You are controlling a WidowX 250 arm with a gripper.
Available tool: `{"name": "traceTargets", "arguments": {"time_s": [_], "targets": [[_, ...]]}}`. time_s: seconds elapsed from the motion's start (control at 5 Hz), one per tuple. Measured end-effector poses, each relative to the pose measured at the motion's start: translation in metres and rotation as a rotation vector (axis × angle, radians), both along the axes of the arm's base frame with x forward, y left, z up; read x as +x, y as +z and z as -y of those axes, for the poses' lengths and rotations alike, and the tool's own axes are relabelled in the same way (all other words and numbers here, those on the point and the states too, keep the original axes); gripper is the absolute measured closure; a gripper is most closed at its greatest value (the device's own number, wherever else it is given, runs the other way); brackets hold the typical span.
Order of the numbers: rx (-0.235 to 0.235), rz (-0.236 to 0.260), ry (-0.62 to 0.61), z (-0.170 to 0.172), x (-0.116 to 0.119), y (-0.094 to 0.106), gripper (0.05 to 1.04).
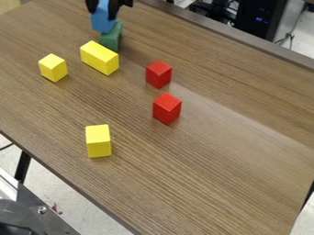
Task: Put the blue rectangular block on top of the green rectangular block
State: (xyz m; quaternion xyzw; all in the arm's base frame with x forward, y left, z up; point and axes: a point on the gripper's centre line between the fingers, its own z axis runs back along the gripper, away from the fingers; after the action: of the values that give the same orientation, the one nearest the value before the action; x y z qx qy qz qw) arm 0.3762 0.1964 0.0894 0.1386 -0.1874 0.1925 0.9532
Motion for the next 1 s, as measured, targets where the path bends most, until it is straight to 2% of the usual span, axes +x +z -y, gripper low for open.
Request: {"name": "traceTargets", "arguments": {"time_s": [0.2, 0.4, 1.0], "targets": [[0.006, 0.001, 0.014, 0.003, -0.001, 0.000, 0.584], [0.018, 0.030, 0.023, 0.004, 0.000, 0.012, 0.584], [0.005, 0.030, 0.045, 0.008, -0.001, 0.010, 0.584]]}}
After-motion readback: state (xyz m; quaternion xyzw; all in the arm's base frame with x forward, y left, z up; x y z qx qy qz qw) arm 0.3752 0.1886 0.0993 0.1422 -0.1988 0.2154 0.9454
